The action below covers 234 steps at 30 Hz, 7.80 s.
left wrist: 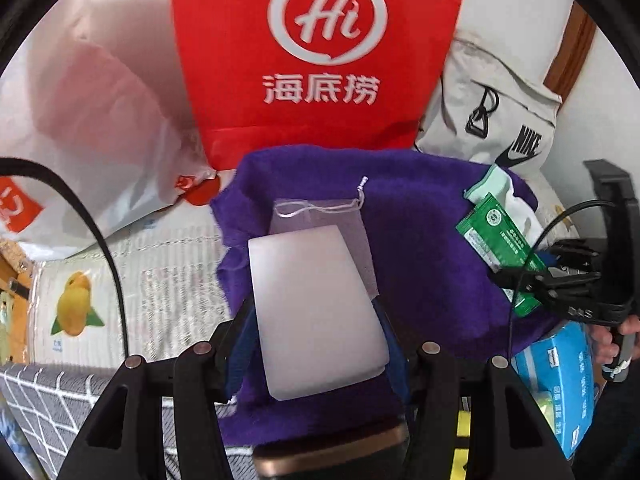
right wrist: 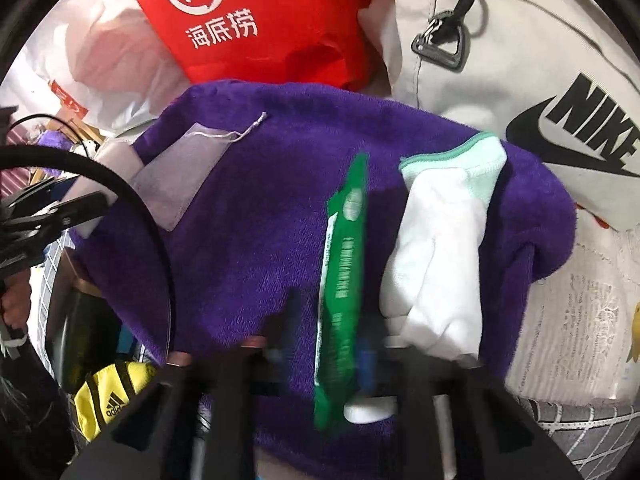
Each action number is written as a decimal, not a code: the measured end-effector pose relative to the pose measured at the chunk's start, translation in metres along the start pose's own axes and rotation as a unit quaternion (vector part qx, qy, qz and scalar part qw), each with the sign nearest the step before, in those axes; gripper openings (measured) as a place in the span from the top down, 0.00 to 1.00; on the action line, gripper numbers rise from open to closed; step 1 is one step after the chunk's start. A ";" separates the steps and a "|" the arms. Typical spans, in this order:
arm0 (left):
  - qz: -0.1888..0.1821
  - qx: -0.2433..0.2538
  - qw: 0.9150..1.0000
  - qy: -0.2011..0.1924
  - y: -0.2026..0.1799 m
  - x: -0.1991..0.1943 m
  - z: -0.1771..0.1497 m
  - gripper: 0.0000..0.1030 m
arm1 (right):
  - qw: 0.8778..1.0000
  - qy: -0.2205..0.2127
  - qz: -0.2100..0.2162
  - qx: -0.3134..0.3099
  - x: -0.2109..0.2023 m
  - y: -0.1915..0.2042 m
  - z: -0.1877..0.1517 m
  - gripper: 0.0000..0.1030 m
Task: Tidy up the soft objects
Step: 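Carry the foam block with the left tool while the right tool carries the green packet onto the towel, then open the left tool over the mesh bag while the right tool releases the packet beside the sock, then move both tools back toward the dark green tin and yellow pouch, then grasp the yellow Adidas pouch with the left tool while the right tool grasps the white snack packet, then carry the yellow pouch with the left tool while the right tool carries the snack packet onto the towel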
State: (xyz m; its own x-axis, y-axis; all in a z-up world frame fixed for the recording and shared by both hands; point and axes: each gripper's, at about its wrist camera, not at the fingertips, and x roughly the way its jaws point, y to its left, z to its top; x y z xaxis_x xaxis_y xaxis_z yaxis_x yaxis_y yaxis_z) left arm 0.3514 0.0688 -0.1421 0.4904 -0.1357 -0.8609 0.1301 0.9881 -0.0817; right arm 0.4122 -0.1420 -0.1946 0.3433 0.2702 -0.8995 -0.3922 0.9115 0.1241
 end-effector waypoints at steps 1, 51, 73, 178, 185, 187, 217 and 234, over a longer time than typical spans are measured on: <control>0.002 0.004 1.000 0.003 -0.002 0.004 0.001 0.47 | 1.000 -0.002 -0.001 -0.002 0.000 0.002 0.001 0.52; 0.011 -0.064 0.998 -0.021 0.011 -0.094 -0.110 0.35 | 0.989 -0.141 -0.051 0.009 -0.133 0.101 -0.162 0.51; -0.048 -0.053 0.997 -0.023 0.004 -0.112 -0.203 0.35 | 0.995 -0.053 -0.064 0.060 -0.074 0.146 -0.198 0.62; -0.058 0.120 0.991 -0.008 -0.086 -0.082 -0.191 0.72 | 0.984 -0.156 -0.080 0.037 -0.155 0.108 -0.236 0.96; -0.069 0.104 0.992 -0.002 -0.082 -0.075 -0.190 0.77 | 0.985 -0.147 -0.082 0.034 -0.150 0.109 -0.233 0.96; -0.075 0.101 0.992 -0.010 -0.080 -0.081 -0.190 0.78 | 0.985 -0.145 -0.083 0.034 -0.149 0.108 -0.233 0.96; -0.097 0.059 0.988 -0.107 -0.053 -0.155 -0.145 0.80 | 0.980 -0.191 -0.046 -0.005 -0.172 0.114 -0.186 0.96; -0.086 0.049 0.987 -0.126 -0.046 -0.126 -0.059 0.80 | 0.980 -0.192 -0.053 0.001 -0.161 0.075 -0.113 0.96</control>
State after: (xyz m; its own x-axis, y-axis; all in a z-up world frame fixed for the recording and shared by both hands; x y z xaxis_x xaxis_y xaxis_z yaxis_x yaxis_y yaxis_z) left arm 0.2329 0.0444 -0.0594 0.6514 -0.3265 -0.6848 0.3071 0.9389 -0.1555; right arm 0.2314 -0.1522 -0.0880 0.6773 0.2706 -0.6841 -0.3359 0.9411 0.0397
